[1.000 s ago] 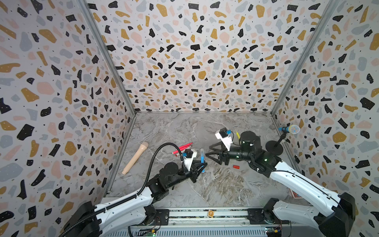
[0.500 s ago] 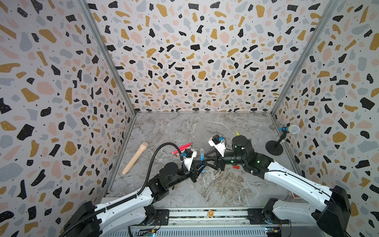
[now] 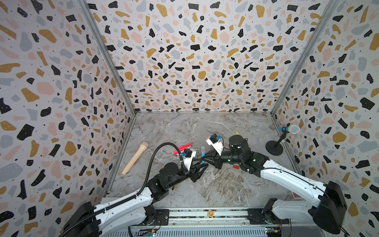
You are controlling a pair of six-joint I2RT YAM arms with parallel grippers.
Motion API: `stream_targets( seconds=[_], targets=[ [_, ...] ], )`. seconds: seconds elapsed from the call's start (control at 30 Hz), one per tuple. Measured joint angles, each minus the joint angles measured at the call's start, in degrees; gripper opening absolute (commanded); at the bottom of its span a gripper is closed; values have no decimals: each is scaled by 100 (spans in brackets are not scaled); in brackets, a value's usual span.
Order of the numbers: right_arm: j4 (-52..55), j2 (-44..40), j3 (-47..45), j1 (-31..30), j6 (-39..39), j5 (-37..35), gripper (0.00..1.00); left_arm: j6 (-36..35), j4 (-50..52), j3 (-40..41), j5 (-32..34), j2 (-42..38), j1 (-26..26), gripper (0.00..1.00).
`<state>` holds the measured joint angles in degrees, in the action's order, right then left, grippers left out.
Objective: Insert pens into pen caps
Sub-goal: Place a pen at the top-right of the table.
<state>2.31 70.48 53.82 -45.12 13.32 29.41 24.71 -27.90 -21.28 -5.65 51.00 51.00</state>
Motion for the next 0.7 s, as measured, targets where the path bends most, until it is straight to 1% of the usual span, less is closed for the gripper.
stream_targets(
  seconds=[0.1,0.17,0.27,0.37,0.43,0.7],
  targets=[
    [413,181,396,487,-109,-455,12,-2,614,-90,769,7,15,55],
    [726,487,798,907,-192,-844,12,15,1003,-109,1207,11,15,55],
    [1158,1211,1421,1484,-363,-1550,13,105,1475,-90,1696,-57,15,55],
    [1644,2140,1976,1937,-514,-2177,14,208,1709,-4,1932,-269,15,55],
    [1947,2730,2310,2122,-623,-2498,14,249,1803,33,2017,-367,15,55],
    [3001,4929,4142,2503,-1005,-3447,13,297,2083,37,2170,-490,15,54]
  ],
)
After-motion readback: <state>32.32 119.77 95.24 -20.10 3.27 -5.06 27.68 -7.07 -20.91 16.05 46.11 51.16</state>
